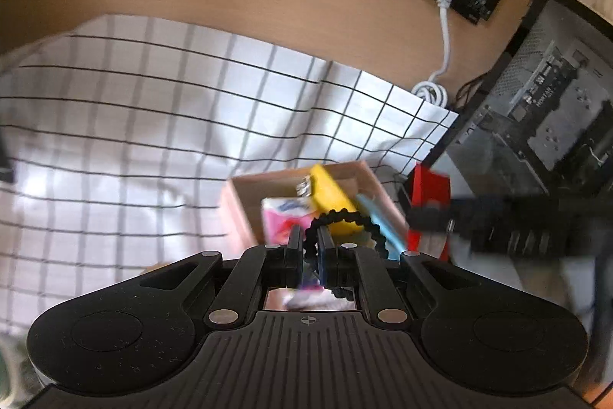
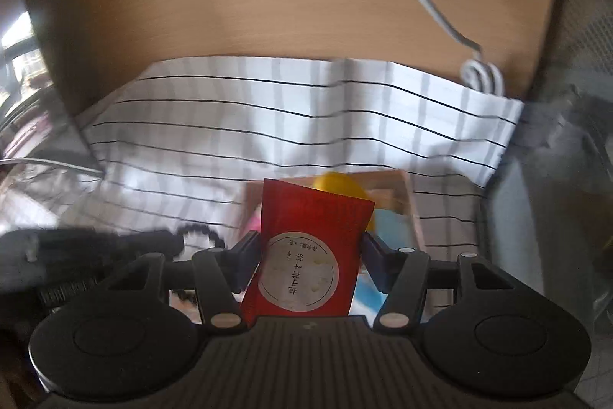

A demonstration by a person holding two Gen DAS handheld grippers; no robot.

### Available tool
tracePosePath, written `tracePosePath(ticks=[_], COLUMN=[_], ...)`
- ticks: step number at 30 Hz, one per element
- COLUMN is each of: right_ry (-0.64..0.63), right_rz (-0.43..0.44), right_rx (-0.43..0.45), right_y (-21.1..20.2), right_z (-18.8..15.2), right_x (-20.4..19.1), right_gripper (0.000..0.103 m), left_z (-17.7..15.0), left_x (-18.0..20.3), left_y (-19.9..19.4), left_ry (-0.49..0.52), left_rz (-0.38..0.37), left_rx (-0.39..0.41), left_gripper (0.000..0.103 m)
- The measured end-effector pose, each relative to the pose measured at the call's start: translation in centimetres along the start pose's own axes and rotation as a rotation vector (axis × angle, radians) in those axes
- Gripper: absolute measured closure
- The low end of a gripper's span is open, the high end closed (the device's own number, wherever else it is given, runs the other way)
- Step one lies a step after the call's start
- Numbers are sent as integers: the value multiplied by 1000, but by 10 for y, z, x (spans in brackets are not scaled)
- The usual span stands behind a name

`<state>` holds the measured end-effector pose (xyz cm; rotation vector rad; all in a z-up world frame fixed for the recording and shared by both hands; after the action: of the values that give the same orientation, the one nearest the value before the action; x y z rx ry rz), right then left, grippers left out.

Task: Organize soft objects
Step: 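Carry the bracelet with the left tool while the right carries the red packet to the box, then release the bracelet and red packet into the pink box with both tools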

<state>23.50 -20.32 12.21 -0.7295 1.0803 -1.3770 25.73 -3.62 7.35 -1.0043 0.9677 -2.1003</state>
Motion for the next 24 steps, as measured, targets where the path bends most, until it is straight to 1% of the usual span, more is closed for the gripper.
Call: tracePosePath(ticks=[4,6,10,13,16,18,20,22,24], right_ry=[6,0,-2,0,6,6,10,15,14], right_rz=[-33,-22,16,20,-8,-4,2,-14,-4], right_rx=[37,29,14,38,64,98,118,141,162], right_y=[28,44,67,70,65,57,54,52,48], right_z=[-13,-21,-31,-29,-26,-24,-19,-14,-11], right_x=[18,20,23,24,26,26,25,23,20], right_gripper=[45,45,45,45,45,45,45,53,53], left_z=[19,26,33,31,31,30,31,34,39], left_x=[6,8,8,2,-7,-13,-14,-11,-7], left_y=[37,59,95,113,122,126,127,123,111], left_ry=[-16,-31,-29,-35,-62,-96,-118,-130,-120], left_rz=[-37,-54,-32,-26,-3,0,-37,-93,-128], left_rx=[-63,-95,-155,-194,-198,-202,-210,-227,-236], left_gripper=[93,93,93,93,92,92,90,88,86])
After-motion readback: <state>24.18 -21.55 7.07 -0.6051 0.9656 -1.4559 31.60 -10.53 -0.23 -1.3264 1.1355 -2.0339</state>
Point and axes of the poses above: each gripper's, at about its wrist camera, not at the fingertips, and y roughly the way its jaws point, x to its right, z to its top, the point moved 9 cm from there along y, roughly the way its jaws point, and after that the axes turned 12 degrees about -x, right-handed, at the moved point
